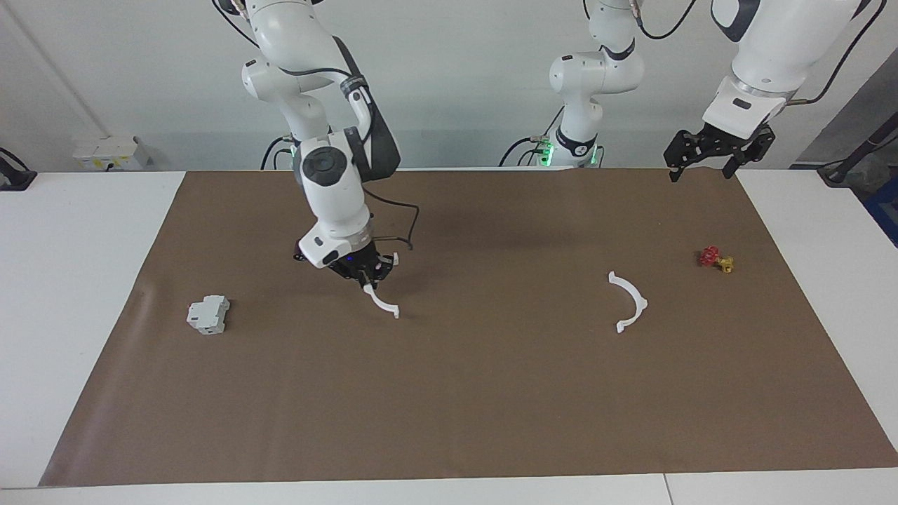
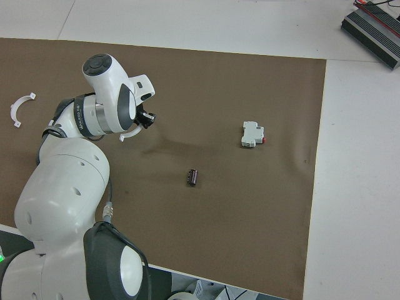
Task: Assemble drain pipe with both arms
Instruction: 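Carry the half-ring with the right gripper toward the table center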
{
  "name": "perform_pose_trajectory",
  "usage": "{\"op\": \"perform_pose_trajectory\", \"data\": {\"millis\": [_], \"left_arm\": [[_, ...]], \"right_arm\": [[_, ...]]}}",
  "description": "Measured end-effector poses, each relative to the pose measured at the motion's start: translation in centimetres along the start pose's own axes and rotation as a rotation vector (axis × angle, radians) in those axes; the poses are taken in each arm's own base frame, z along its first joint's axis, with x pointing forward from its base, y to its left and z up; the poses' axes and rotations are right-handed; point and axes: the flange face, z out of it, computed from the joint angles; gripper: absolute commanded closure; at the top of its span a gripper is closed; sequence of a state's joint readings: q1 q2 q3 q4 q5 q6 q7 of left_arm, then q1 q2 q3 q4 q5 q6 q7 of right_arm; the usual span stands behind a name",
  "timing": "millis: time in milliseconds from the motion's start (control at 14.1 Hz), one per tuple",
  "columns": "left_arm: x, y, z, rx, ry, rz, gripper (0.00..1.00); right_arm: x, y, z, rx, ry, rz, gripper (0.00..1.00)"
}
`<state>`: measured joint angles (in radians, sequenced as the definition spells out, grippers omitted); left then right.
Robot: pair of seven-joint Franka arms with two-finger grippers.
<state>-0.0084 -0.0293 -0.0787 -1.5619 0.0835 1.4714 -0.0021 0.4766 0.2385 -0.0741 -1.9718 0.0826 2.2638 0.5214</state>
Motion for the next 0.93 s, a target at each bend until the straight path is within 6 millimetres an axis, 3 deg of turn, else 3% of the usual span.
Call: {"op": "perform_pose_trajectory", "data": {"millis": [213, 356, 427, 640, 925], "left_arm": [[0.0, 0.0, 0.0, 0.000, -0.002, 0.000, 0.00], [0.0, 0.0, 0.0, 0.000, -0.003, 0.000, 0.00], [0.0, 0.0, 0.1, 0.000, -0.005, 0.000, 0.00], [0.0, -0.1, 0.1, 0.000, -0.006, -0.001, 0.00], [0.0, -0.7, 0.2, -0.001, -0.004, -0.013, 0.00]], "right_arm": [[-2.6, -5.6, 1.9, -0.015, 0.025, 0.027, 1.00], [-3.3, -9.6, 3.6, -0.051, 0.058, 0.025, 1.00], [-3.3, -10.6, 4.4, -0.056, 0.064, 0.017, 1.00], [-4.0, -12.3, 5.7, -0.058, 0.063, -0.012, 1.00], [-5.3, -13.2, 6.8, -0.062, 0.059, -0.063, 1.00]]}}
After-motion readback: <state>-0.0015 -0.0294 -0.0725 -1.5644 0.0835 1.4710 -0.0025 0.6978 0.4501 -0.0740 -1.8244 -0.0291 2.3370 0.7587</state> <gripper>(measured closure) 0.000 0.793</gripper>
